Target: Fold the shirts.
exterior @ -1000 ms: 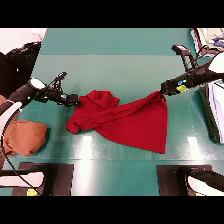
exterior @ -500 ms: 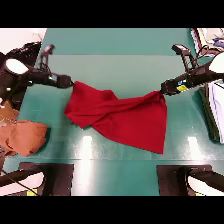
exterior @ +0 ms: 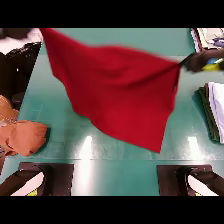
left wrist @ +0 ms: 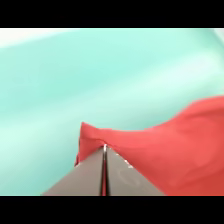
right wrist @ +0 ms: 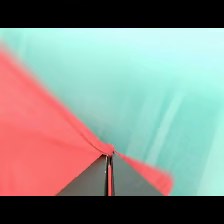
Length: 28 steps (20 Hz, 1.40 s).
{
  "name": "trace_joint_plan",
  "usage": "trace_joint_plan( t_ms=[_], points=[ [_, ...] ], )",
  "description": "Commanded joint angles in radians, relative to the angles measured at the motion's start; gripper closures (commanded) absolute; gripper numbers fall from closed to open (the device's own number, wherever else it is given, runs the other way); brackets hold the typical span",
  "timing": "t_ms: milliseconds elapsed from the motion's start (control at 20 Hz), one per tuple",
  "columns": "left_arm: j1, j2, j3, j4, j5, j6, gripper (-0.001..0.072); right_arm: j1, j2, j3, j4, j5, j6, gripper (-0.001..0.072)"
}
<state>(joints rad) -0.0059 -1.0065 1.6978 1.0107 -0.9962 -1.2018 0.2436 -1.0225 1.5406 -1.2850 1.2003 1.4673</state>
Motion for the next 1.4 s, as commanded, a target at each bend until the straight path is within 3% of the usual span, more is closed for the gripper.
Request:
trace_joint_plan(
  t_ms=[0, 200, 650, 850, 1050, 1350],
  points=[
    [0.000, 0.083, 0.245, 0.011, 0.029, -0.003, 0.0683, -0.085, 0.098, 0.187, 0.001, -0.077, -0.014, 0.0699],
    [0.000, 0.127, 0.408, 0.004, 0.063, -0.033, 0.0683, -0.152, 0.174, 0.334, 0.001, -0.070, -0.021, 0.0699],
    [0.000, 0.174, 0.404, -0.044, 0.110, -0.056, 0.0683, -0.208, 0.163, 0.436, 0.010, -0.025, -0.017, 0.0700],
    [0.000, 0.089, 0.237, 0.028, 0.035, -0.084, 0.0683, -0.189, -0.039, 0.436, 0.009, 0.138, -0.001, 0.0700],
    [0.001, -0.122, 0.082, 0.128, -0.096, -0.111, 0.0682, -0.121, -0.316, 0.434, -0.002, 0.255, -0.002, 0.0700],
    [0.001, -0.514, -0.047, 0.153, -0.051, -0.107, 0.0682, -0.082, -0.701, 0.434, 0.000, 0.116, -0.002, 0.0700]
  ],
)
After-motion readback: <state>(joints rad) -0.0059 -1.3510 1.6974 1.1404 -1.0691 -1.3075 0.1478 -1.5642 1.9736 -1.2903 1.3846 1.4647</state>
